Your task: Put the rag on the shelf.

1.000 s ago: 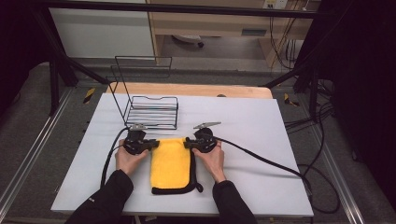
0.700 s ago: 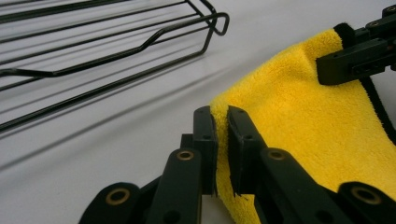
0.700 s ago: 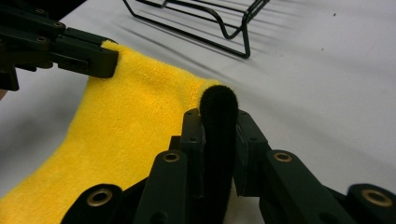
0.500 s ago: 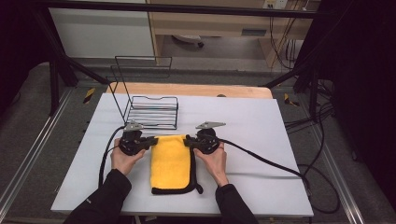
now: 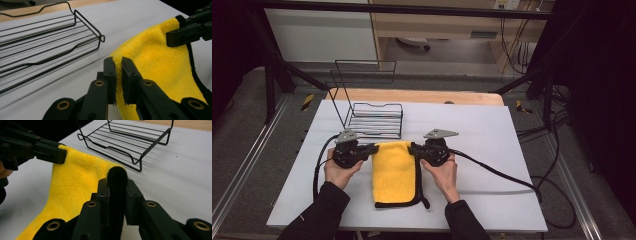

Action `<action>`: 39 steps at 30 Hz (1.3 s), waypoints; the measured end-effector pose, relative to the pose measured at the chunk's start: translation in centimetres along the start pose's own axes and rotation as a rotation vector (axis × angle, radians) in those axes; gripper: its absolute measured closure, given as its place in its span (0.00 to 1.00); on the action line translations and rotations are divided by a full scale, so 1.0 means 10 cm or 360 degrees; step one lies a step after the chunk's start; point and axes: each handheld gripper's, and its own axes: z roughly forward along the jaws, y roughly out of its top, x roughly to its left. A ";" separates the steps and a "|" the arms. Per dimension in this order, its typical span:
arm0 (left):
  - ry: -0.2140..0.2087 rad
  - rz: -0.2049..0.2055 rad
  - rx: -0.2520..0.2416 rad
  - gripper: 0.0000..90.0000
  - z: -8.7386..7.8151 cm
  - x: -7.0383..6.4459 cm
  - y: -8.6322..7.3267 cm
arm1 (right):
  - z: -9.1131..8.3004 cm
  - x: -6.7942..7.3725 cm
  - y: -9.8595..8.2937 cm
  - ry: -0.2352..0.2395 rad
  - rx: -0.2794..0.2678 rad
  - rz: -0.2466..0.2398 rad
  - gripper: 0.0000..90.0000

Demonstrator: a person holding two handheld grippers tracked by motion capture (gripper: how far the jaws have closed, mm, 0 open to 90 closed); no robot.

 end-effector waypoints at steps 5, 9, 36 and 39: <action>0.0002 0.0020 -0.0055 0.92 -0.09 -0.05 0.06 | -0.08 0.02 0.04 0.0006 -0.0055 -0.0010 0.86; 0.0001 0.0044 -0.0090 0.92 -0.15 -0.10 0.10 | -0.14 0.05 0.07 0.0002 -0.0088 -0.0028 0.86; 0.0046 0.0116 -0.0330 0.92 -0.59 -0.20 0.41 | -0.42 0.31 0.44 -0.0027 -0.0319 -0.0195 0.86; 0.0052 0.0128 -0.0348 0.92 -0.62 -0.21 0.44 | -0.44 0.33 0.47 -0.0029 -0.0340 -0.0207 0.86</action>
